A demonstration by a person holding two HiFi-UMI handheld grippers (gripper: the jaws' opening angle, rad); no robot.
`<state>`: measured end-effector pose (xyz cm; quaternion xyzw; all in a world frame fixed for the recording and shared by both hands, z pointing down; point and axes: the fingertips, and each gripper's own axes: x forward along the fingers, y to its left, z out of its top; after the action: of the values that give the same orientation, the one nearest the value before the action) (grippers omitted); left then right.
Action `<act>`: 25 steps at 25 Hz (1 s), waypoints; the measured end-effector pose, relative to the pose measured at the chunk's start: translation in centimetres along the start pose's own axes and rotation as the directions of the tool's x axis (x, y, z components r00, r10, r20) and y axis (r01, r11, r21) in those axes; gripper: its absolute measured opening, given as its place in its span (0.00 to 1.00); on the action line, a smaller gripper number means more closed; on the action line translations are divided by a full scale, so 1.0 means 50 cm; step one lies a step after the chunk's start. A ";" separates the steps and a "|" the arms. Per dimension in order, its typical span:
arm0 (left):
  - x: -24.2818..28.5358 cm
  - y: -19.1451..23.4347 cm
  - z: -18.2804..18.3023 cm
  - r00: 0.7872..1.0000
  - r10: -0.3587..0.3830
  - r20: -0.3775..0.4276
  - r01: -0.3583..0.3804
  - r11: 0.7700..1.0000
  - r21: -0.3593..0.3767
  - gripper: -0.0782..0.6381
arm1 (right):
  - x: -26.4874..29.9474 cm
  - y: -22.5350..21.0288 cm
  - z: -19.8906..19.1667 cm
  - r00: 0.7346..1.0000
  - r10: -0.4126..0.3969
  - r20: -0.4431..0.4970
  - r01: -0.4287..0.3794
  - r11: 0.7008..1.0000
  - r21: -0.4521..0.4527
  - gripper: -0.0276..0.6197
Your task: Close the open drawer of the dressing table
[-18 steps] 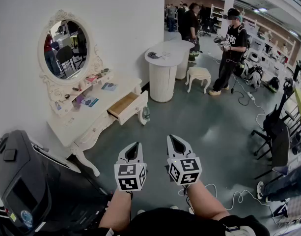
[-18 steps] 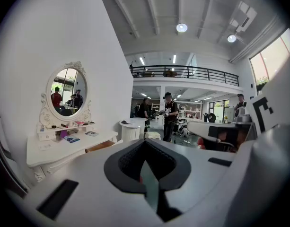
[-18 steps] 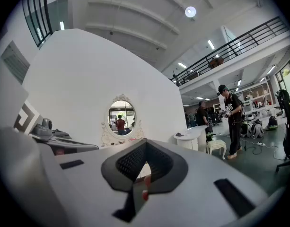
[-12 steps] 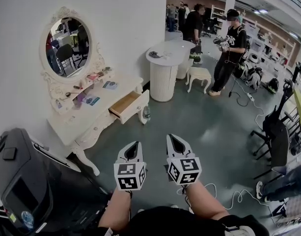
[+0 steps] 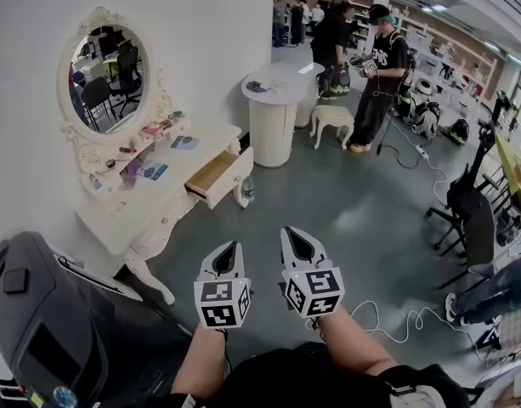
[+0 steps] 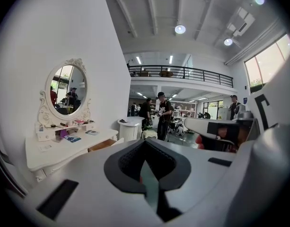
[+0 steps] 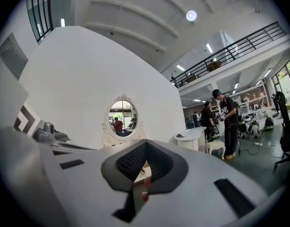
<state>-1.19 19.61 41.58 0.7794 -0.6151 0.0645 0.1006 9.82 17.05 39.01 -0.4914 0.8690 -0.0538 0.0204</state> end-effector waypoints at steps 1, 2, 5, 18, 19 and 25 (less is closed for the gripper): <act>-0.002 0.005 -0.004 1.000 -0.004 -0.003 0.004 1.000 -0.001 0.12 | -0.001 0.008 -0.002 1.000 -0.003 -0.001 0.003 1.000 -0.005 0.05; -0.003 0.009 -0.007 1.000 -0.009 -0.007 0.009 1.000 -0.003 0.12 | -0.002 0.014 -0.005 1.000 -0.007 -0.005 0.006 1.000 -0.010 0.05; -0.006 0.018 -0.013 1.000 -0.019 -0.014 0.019 1.000 -0.004 0.12 | 0.001 0.026 -0.014 1.000 -0.016 -0.022 0.015 1.000 -0.023 0.05; 0.054 0.096 -0.017 0.999 0.030 -0.035 -0.031 0.999 -0.011 0.12 | 0.110 0.029 -0.026 0.999 0.030 -0.032 -0.030 0.999 -0.014 0.05; 0.068 0.101 -0.014 0.999 0.035 -0.035 -0.035 0.999 -0.006 0.12 | 0.125 0.021 -0.025 0.999 0.033 -0.030 -0.034 0.999 -0.012 0.05; 0.173 0.117 0.021 0.998 0.053 -0.039 -0.052 0.998 0.026 0.12 | 0.222 -0.040 -0.006 0.998 0.054 -0.015 -0.054 0.999 0.000 0.05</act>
<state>-4.85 9.88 42.94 0.7627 -0.6323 0.0903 0.1013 5.78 6.55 39.72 -0.4671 0.8822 -0.0565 0.0152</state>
